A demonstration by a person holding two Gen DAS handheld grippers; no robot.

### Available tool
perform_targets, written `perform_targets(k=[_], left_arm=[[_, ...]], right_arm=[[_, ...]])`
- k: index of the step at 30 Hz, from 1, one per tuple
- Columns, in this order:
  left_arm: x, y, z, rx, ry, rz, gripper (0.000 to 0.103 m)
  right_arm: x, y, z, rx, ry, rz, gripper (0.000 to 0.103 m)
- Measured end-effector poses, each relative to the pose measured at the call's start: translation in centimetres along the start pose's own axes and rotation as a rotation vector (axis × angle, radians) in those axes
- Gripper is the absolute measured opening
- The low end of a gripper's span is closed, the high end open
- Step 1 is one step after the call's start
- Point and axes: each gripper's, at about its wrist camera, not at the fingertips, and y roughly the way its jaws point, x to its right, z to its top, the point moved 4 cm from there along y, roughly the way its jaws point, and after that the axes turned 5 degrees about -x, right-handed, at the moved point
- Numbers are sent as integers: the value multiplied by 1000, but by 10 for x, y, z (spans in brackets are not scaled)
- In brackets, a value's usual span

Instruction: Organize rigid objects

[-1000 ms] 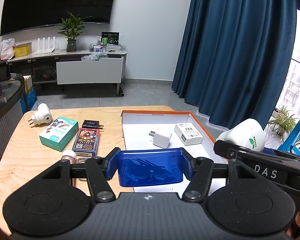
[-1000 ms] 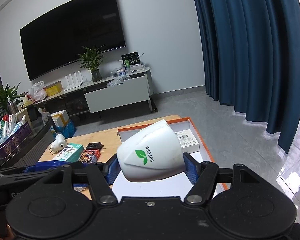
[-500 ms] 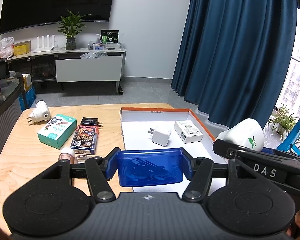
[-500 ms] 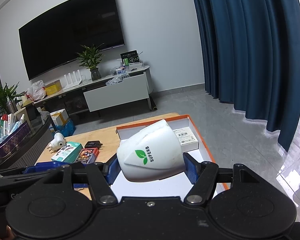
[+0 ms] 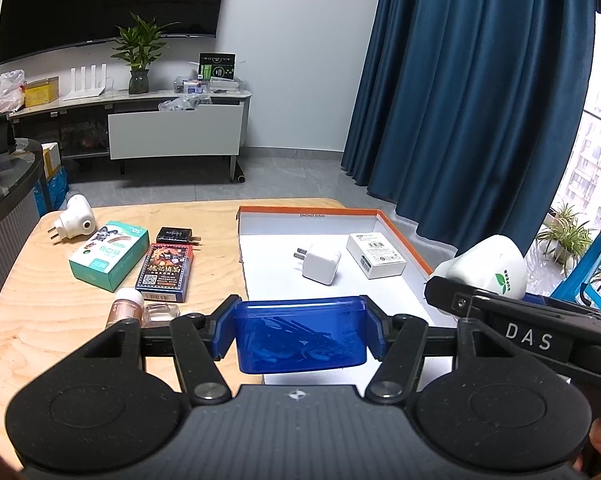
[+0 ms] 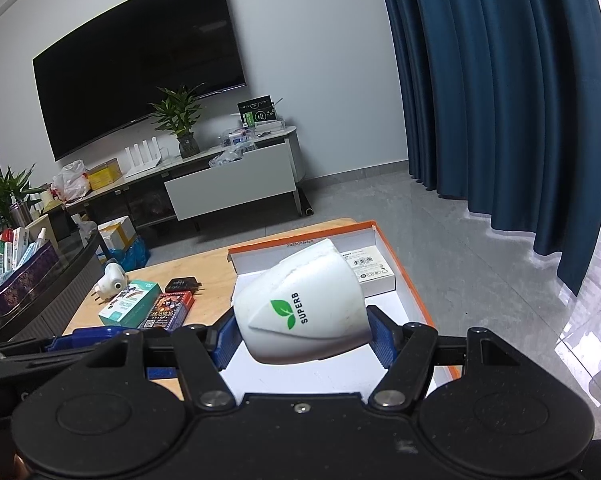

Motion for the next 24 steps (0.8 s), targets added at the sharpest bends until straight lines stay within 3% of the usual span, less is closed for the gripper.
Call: perform_targets(k=[24], left_arm=[[4,19,1,-43,13,-3,63]], right_arm=[[4,-1,-13,-12,-31,-15,79]])
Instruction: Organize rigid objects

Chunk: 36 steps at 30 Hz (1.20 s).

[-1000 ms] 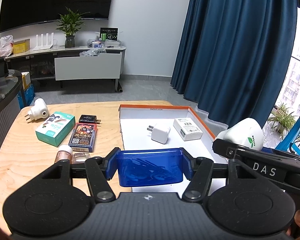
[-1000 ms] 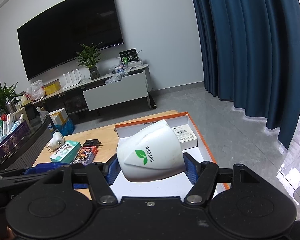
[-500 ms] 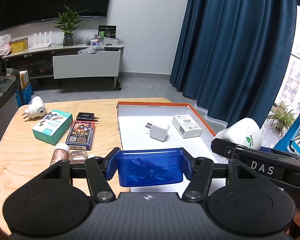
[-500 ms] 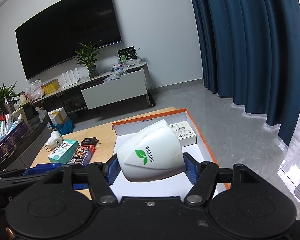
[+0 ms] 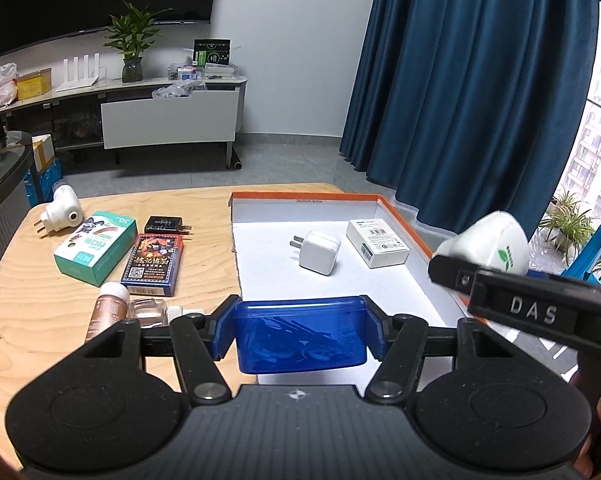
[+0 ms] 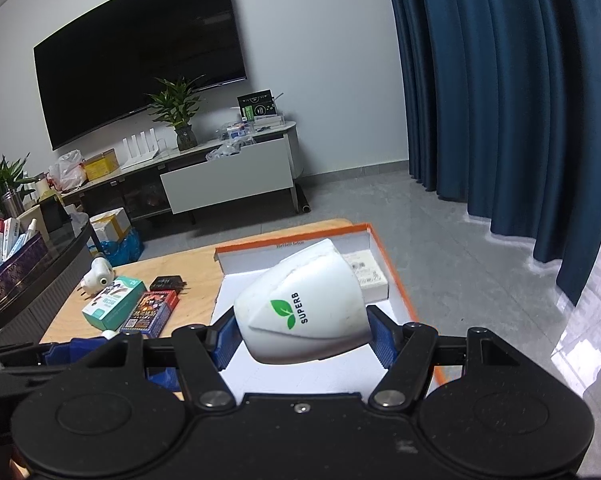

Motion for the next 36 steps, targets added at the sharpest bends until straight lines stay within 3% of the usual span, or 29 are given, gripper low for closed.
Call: perform_targets(k=[9,14,26,28,30,36], left_arm=[[5,17,13,-9,21,2,63],[11,40,19,-35,31,-7,63],[27,96,24,-120,55,-32,63],[30,102,25,-124,63,-34,63],[35,108,27,-128,72,-38,63],[41,115,32,-117,75,-66,63]], right_arm=[[26,19,30,-29,-47,11,79],[36,56,54,-89,-61,14,79],[49,119,62,-190,-74,48,78],[49,124,65,-193,-86,50,69],[51,127,68,-196,-82,54,67],[54,130,71,-172,-66,55,68]])
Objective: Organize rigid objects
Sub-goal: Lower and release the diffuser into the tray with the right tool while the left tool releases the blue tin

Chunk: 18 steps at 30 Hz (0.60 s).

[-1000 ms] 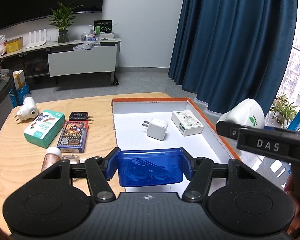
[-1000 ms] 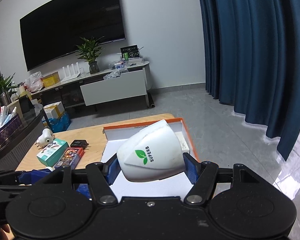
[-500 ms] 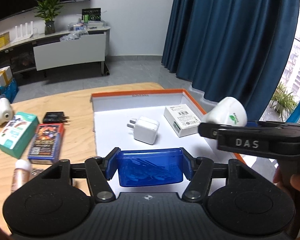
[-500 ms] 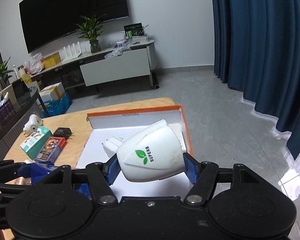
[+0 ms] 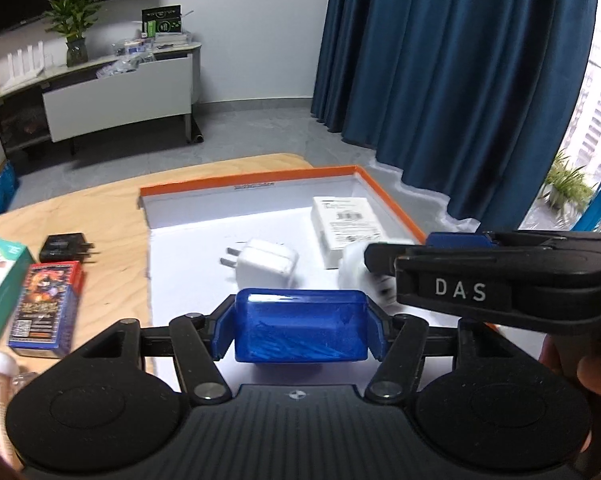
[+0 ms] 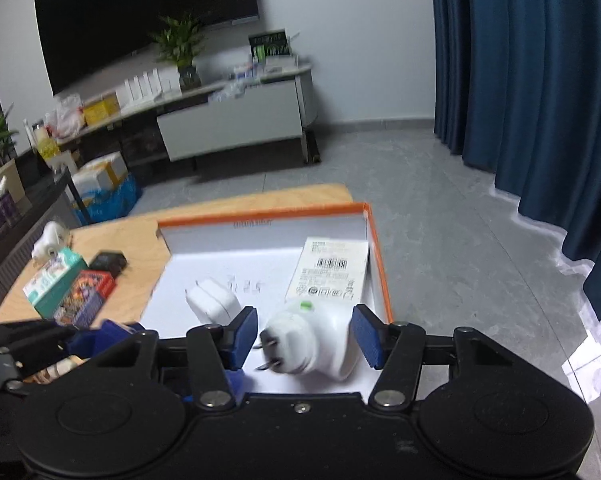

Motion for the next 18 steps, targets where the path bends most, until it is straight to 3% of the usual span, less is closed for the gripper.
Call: perform_targets(k=[2,5,10,18], left_arm=[[2,-1,1,7,-16,-35,77],[8,-11,1,39,-1,-54,92],[10,-31,2,60,-9,-54,97],[-22,-68,-9,92,-63,-14,98]], right_arm=[[1,-9,2,56,4,16,77],[4,-22,6,140,20,13,79],[8,-49,8,234,54,-16,84],[-12,-71,-1,213,69,9,87]])
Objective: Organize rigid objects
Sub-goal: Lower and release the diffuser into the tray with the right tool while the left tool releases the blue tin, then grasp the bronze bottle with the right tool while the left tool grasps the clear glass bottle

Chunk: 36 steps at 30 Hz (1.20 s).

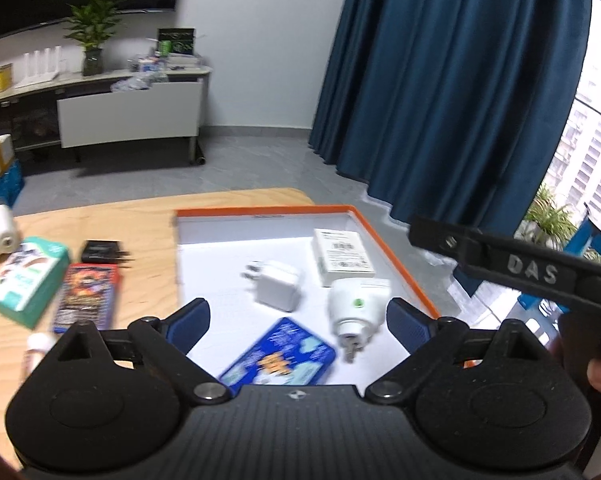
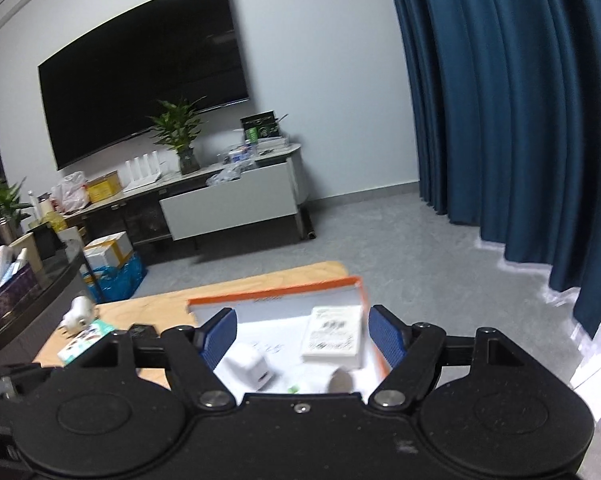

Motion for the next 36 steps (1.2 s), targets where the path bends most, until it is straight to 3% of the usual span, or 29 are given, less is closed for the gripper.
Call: perform_targets(k=[7,14,18,25,34,36], left_arm=[[-63,-39,-18,22,-90,109,98],[-142,-80,-35,41,-202,296,99],[-176,-94,-44,43,-272,363,99],[-201,-95,-52,43,-331,347,99],[-223,-94,-67,48,-376,318,99],[-226,-93,-71,47,-378,318,99]], right_arm=[[-49,-7,-20,-80,-54,95,87],[-127,-3,-55,-187,-135,235,87],[-181,8,-85,-276,-211,323,87],[-240,46,-120,-406,-235,366,86],[-265,114,-127,-475,-167,307,83],[-272,123,-125,-439,-192,272,78]])
